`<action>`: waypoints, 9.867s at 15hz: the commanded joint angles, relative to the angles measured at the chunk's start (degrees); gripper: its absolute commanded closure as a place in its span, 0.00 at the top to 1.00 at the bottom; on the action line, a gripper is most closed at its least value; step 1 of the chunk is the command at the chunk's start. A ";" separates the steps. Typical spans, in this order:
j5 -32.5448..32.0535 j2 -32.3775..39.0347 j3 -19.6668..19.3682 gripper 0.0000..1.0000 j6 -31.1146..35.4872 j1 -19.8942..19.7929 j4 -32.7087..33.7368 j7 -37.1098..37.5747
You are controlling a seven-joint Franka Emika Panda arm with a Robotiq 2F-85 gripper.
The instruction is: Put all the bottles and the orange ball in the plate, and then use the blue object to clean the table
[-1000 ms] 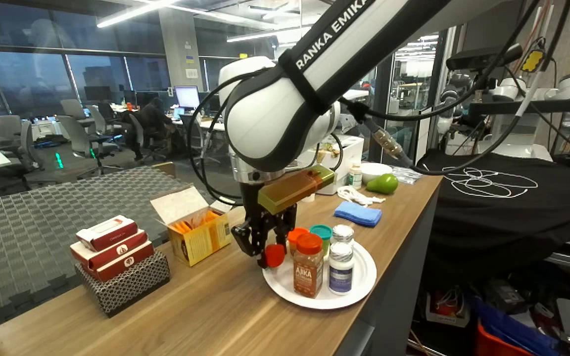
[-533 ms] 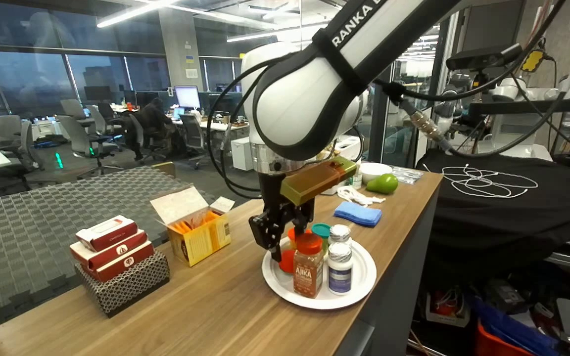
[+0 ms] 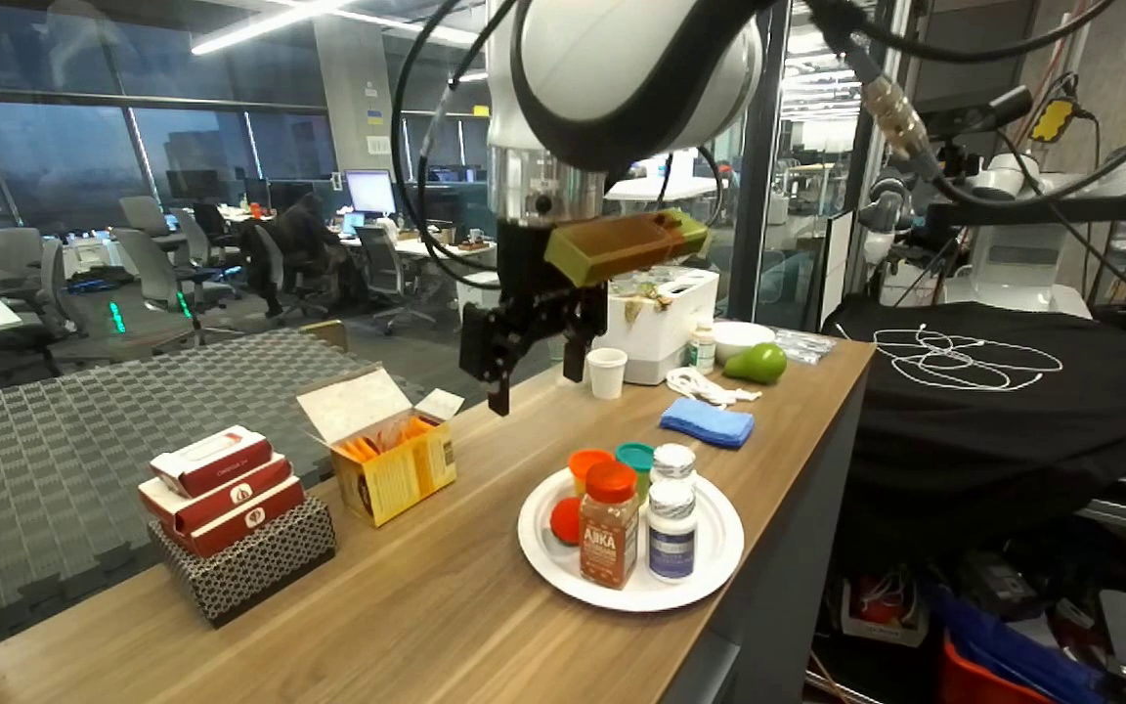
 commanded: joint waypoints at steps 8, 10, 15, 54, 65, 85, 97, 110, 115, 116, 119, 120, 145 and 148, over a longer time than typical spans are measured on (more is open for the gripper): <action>1.41 -24.33 0.31 1.00 -14.79 -6.14 -11.82 -11.99; 4.59 -28.86 -0.12 1.00 -15.61 -7.52 -17.47 -13.85; 3.34 -27.56 0.37 1.00 -16.23 -8.07 -16.42 -12.82; 12.22 10.88 -2.72 0.42 -13.20 -22.69 6.76 -22.46; 13.29 14.59 -6.25 0.00 -10.87 -21.87 12.33 -7.98; 9.45 18.36 -8.96 0.00 -10.34 -18.07 13.72 4.71; 9.19 18.17 -7.33 0.00 -10.56 -16.24 16.29 4.09; 10.65 19.94 -8.30 0.00 -9.82 -19.03 14.42 3.95; 12.27 21.44 -6.90 0.00 -11.01 -20.03 15.54 1.98; 12.77 21.69 -6.57 0.00 -11.24 -20.25 16.01 1.58; 14.17 22.55 -5.58 0.00 -12.31 -20.74 17.86 0.21; 14.81 22.93 -5.19 0.00 -12.79 -20.97 18.64 -0.41; 16.85 30.71 -2.59 0.00 -21.88 -21.79 30.96 -1.37; 18.32 28.15 -2.81 0.00 -20.61 -22.57 25.65 -1.73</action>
